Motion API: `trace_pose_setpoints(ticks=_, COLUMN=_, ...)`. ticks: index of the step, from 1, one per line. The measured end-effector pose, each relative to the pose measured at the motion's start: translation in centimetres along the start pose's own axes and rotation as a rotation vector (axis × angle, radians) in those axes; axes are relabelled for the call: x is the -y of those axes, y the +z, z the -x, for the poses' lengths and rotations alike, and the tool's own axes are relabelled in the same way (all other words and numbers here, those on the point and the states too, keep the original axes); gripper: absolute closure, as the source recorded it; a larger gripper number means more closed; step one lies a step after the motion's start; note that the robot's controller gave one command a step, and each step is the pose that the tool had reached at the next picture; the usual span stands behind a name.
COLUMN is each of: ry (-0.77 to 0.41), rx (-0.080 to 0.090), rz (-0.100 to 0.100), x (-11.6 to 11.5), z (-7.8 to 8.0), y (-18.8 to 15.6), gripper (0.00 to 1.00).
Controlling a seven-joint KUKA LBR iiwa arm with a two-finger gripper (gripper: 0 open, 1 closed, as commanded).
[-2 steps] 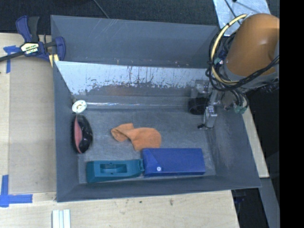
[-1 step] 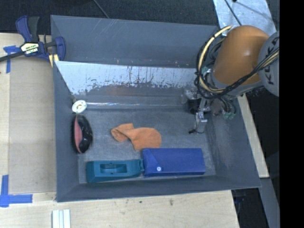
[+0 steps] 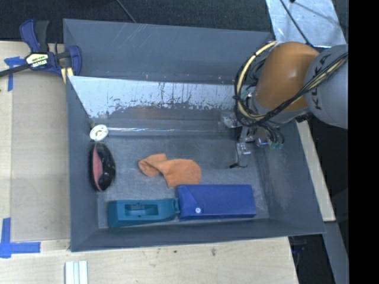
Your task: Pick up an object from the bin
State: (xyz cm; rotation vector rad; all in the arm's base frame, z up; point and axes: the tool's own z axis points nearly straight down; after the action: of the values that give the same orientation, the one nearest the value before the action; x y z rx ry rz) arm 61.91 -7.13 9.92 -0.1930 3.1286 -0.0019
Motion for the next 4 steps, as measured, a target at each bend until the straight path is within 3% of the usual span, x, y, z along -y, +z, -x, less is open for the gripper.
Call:
trace_pose_setpoints(ticks=1, ry=0.044, rx=-0.004, rz=0.001, x=-3.7, z=-2.2, y=2.3, gripper=0.0)
trace_pose_setpoints(ticks=2, ry=-0.031, rx=-0.005, rz=0.002, x=-5.4, z=-1.6, y=2.4, gripper=0.0)
trace_pose_setpoints(ticks=3, ry=-0.019, rx=-0.006, rz=0.002, x=-8.2, z=-2.4, y=0.3, gripper=0.0)
trace_pose_setpoints(ticks=4, ry=-0.09, rx=-0.003, rz=0.002, x=-12.2, z=-3.3, y=1.2, gripper=0.0)
